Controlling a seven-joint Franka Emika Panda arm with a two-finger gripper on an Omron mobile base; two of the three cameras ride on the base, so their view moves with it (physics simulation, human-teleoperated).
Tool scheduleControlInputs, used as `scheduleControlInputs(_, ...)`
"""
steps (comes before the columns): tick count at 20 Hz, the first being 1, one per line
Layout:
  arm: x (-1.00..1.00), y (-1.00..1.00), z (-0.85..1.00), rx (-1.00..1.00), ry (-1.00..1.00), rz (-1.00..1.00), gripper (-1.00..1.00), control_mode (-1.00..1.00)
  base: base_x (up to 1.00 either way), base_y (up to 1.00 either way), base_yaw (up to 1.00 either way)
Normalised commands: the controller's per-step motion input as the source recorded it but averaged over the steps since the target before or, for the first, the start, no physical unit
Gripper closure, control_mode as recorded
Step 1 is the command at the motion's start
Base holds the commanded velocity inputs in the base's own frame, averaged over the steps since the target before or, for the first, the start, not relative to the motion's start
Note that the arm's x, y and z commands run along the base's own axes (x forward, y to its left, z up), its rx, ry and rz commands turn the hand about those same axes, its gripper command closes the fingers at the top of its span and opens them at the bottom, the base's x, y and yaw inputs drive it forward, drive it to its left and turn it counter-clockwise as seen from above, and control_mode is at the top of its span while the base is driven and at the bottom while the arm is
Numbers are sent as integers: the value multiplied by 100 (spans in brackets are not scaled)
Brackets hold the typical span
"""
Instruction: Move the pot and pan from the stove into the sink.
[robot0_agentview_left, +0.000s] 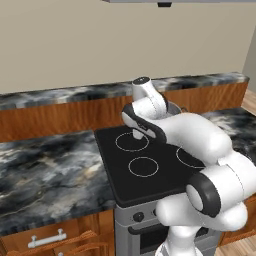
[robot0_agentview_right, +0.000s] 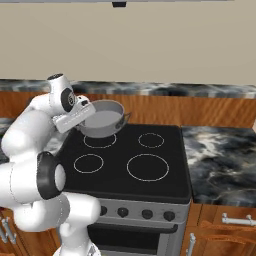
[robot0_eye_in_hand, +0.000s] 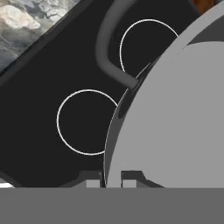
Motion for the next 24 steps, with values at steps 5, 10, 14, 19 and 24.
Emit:
scheduleControlInputs(5,-70,-10,38,-2,0,18,100,-100,0,0,0)
scheduleControlInputs(10,-72,-4,26,-3,0,24,100,-100,0,0,0)
scheduleControlInputs(14,-72,-4,20,-3,0,27,100,-100,0,0,0)
scheduleControlInputs(19,-73,-8,13,-1,0,26,100,-100,0,0,0)
scheduleControlInputs(24,-76,-14,6,0,-1,25,100,-100,0,0,0)
